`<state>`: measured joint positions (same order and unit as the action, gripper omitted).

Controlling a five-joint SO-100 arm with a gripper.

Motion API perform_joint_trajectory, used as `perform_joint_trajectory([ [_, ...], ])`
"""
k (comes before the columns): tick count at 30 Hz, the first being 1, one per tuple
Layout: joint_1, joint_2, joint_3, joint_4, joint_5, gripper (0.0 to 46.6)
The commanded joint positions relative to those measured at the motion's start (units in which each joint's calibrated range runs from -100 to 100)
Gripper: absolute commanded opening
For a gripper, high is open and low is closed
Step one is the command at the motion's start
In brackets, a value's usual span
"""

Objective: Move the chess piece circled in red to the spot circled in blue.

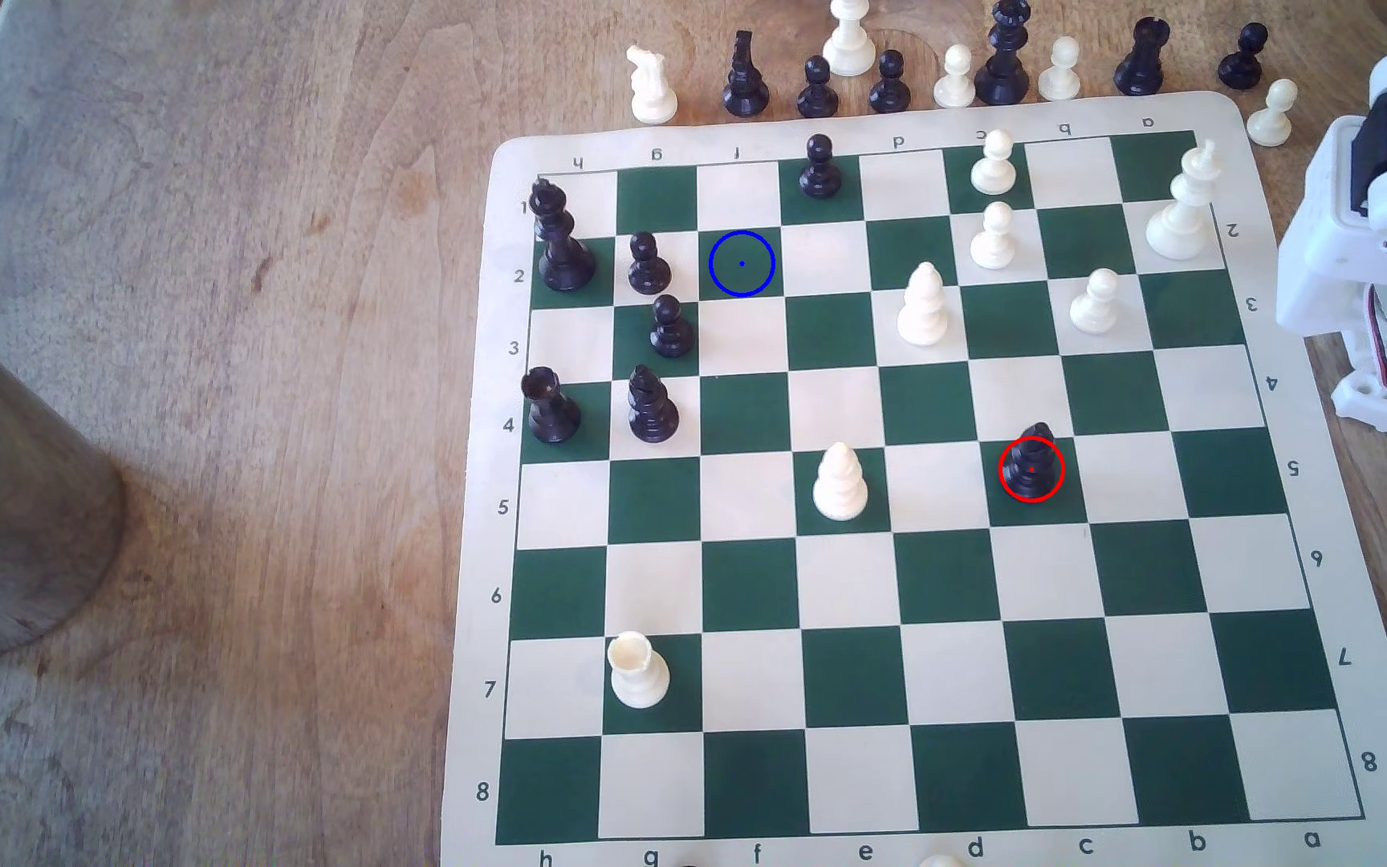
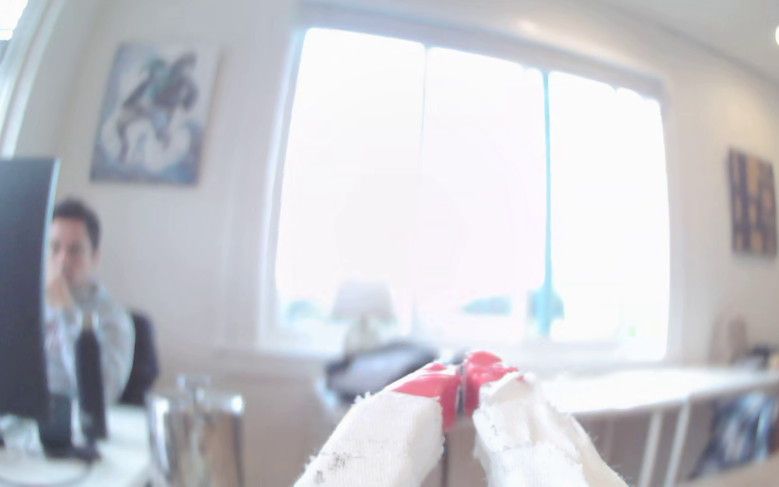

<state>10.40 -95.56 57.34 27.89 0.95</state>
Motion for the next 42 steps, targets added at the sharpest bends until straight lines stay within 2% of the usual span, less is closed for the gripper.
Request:
perform_joint_trajectory([
  [1,-1.6,-0.1,-7.3,18.9,-0.7,0.2],
  [2,-2.0,-0.1,-7.7,22.6,-0.5,0.2],
  [3,-4.6,0.1,-7.8,27.8,0.1,0.2],
  [7,-10.7,1.8,-8.9,40.0,0.1,0.4],
  [8,-14.8,2.8,-9.6,45.9,0.1,1.0],
  [11,-20.6,4.0,-9.5,52.0,-0.7,2.5],
  [12,-24.0,4.9,-8.7,54.3,-1.7,3.8],
  [14,-24.9,5.3,-7.8,55.2,-3.1,10.5],
  [19,-28.9,7.6,-4.4,56.7,-5.0,13.7],
  [23,-29.1,7.9,3.4,53.7,-5.4,15.6],
  [31,-31.2,1.8,15.7,55.6,-5.9,15.3],
  [42,-32.7,14.7,19.5,48.9,-6.3,15.8],
])
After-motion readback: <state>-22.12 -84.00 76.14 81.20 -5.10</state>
